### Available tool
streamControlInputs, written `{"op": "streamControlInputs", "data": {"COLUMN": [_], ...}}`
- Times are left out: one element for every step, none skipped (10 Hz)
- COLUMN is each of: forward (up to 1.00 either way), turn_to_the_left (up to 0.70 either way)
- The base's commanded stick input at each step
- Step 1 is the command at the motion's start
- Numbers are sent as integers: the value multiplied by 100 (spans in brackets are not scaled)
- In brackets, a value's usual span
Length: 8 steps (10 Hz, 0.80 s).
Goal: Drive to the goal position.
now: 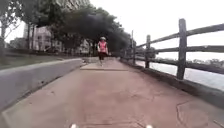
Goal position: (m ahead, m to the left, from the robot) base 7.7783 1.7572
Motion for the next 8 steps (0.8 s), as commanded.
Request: {"op": "streamControlInputs", "data": {"forward": [100, 100, 100, 100, 100, 100, 100, 100], "turn_to_the_left": [-21, -40, -40, -40, -40, -40, -40, -1]}}
